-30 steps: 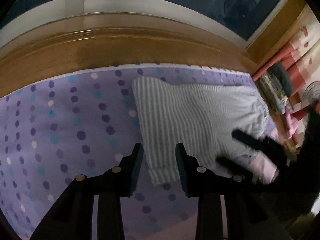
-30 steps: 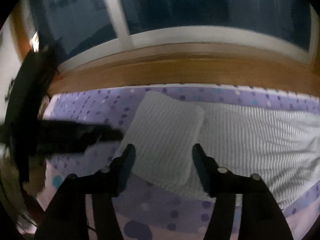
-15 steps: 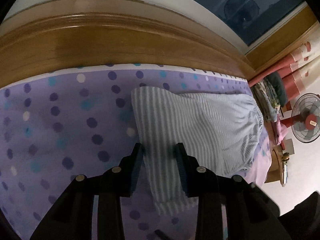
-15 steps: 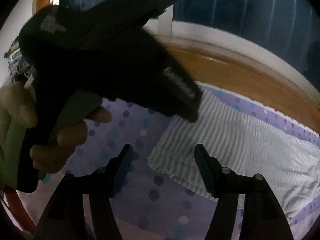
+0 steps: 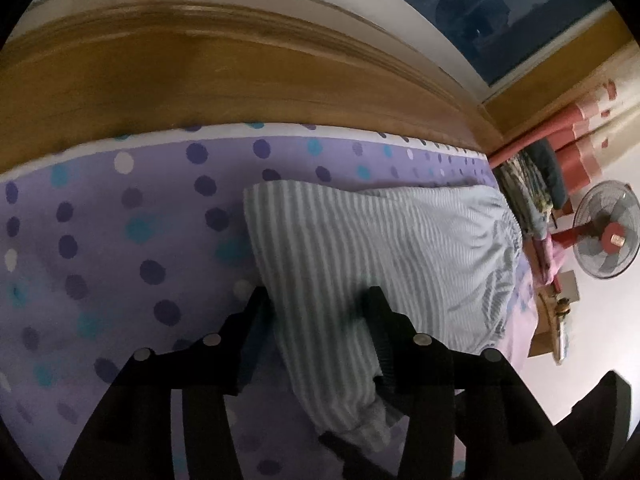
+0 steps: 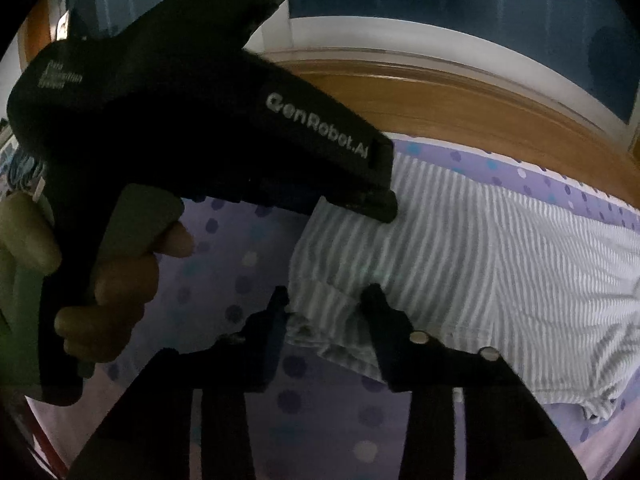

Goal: Fold clothes

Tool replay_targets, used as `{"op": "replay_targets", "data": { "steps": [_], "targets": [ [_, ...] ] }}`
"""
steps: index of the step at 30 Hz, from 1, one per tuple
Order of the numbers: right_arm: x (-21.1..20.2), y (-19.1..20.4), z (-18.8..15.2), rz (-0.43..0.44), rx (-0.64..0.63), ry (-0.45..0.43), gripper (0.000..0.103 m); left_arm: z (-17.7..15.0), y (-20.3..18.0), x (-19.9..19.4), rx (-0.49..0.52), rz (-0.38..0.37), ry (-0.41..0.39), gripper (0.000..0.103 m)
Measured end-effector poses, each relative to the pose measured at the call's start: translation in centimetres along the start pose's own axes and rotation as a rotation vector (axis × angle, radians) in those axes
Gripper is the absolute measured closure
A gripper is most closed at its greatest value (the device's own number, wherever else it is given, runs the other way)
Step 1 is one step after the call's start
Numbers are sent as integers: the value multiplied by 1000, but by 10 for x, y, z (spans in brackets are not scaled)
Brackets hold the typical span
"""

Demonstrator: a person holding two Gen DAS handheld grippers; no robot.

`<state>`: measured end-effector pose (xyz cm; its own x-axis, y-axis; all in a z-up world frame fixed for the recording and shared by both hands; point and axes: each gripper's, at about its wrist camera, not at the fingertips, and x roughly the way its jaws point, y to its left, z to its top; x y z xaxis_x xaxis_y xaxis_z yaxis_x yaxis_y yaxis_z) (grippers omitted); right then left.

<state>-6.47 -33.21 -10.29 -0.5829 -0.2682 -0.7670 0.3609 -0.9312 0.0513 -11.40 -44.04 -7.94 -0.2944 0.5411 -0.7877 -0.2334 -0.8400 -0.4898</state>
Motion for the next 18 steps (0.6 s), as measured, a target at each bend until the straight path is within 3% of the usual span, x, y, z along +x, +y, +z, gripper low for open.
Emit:
{"op": "replay_targets", "data": {
  "steps": [2,5,13,18],
  "targets": [
    [-7,-8,0,32,30,-19,77,-1,-6,-3,13,22,-13,68],
    [-20,-18,1,69,50,-60,80,0,-17,-11,23,44,-46,74],
    [-55,-66,-6,210,146,-139,81,3,-67,-28,66,110,-103,77],
    [-68,-100,-9,285,270,-172,81,14,-110,-22,115,127,-108,77]
  ]
}}
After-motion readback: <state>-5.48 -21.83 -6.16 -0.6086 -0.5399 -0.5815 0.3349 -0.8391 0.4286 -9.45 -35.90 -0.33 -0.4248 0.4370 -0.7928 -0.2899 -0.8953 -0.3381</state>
